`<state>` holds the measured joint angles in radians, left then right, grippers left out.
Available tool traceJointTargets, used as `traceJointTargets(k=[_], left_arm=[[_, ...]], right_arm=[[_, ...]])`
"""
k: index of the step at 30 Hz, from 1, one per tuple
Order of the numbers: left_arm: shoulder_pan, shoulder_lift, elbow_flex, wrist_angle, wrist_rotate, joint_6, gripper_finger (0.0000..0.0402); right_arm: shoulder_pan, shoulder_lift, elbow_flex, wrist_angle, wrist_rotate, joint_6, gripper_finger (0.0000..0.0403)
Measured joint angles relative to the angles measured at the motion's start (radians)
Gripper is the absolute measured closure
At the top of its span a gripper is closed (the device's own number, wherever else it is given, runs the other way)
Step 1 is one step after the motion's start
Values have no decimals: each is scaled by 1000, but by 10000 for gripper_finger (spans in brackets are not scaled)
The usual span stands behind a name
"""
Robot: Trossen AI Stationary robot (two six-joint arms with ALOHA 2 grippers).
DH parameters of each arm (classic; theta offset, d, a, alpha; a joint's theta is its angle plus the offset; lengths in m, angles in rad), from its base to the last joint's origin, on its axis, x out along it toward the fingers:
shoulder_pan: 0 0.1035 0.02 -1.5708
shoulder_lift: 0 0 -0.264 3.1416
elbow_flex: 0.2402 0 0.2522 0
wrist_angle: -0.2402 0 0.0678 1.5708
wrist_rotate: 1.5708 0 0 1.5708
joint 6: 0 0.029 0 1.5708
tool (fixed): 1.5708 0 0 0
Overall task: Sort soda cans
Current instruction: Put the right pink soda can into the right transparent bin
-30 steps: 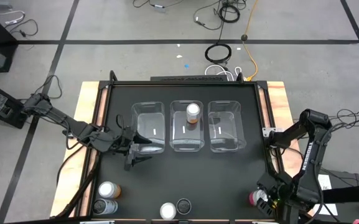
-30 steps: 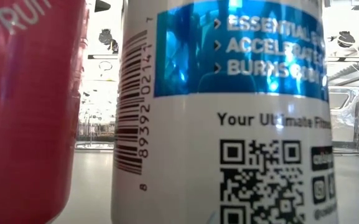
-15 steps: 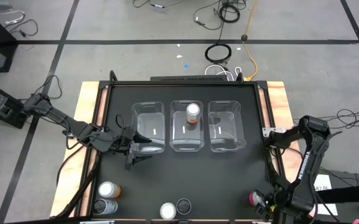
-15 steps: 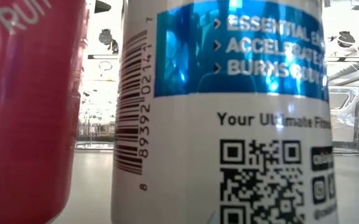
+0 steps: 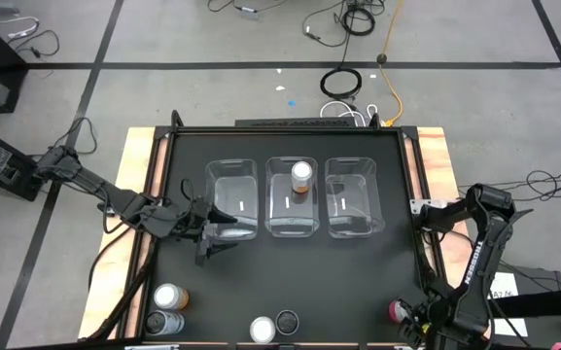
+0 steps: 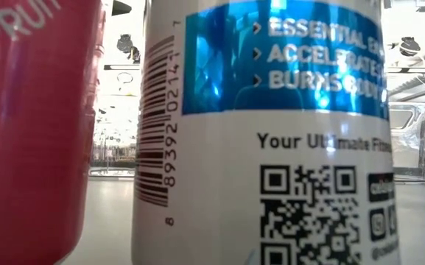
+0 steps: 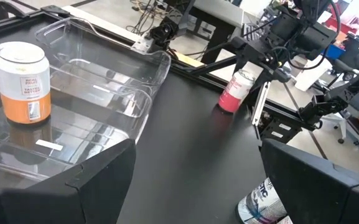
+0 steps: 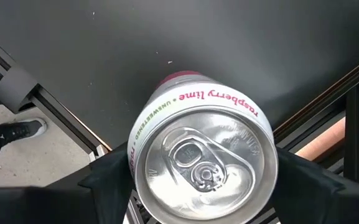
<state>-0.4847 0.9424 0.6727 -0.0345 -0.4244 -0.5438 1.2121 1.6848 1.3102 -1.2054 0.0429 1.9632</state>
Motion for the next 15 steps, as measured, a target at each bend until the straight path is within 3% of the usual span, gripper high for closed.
traceJointTargets(k=[15], left_arm=[[0,0,0,0,0,0,47]], right_arm=[[-9,-48,0,-6,51,-12,118]])
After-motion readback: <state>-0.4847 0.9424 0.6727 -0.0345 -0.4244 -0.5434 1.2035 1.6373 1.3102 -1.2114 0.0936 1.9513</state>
